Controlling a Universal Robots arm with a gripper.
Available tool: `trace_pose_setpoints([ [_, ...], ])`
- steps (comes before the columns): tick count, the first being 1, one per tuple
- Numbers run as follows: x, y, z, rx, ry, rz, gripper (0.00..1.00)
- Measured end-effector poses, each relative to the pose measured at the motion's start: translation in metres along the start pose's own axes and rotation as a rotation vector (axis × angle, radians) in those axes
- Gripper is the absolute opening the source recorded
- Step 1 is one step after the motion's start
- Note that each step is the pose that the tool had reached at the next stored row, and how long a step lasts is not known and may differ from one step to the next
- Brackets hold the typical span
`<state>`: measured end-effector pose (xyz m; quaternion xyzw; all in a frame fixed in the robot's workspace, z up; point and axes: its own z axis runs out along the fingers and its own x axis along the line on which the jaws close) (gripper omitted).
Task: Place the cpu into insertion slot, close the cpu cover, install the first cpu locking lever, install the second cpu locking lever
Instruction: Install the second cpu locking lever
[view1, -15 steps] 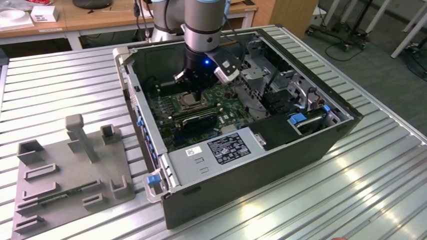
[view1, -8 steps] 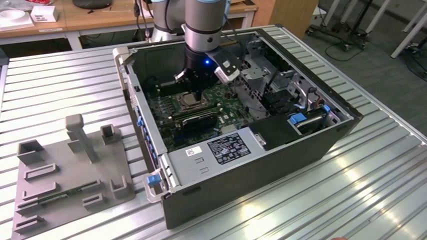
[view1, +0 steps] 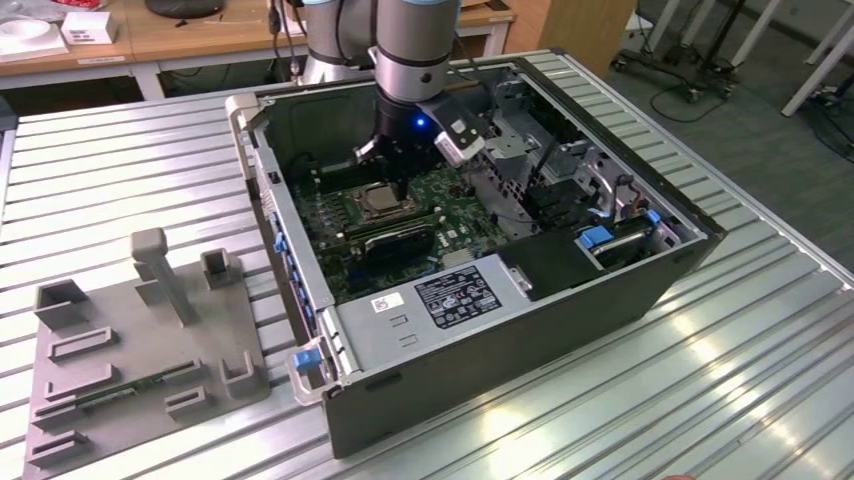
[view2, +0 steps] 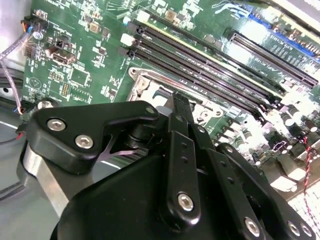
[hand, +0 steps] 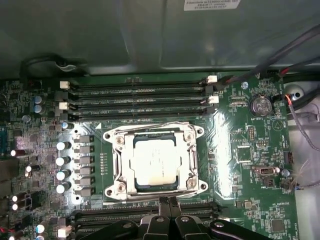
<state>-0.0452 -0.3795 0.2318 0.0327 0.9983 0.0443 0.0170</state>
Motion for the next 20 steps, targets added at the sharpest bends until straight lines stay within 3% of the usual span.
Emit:
trace_pose_setpoints([
  [9,0.0034,0.0201,0.0041,-0.0004,-0.0029,0.0,0.11],
  [20,0.0093,0.0207,0.0041,-0.0004,-0.0041,0.001,0.11],
])
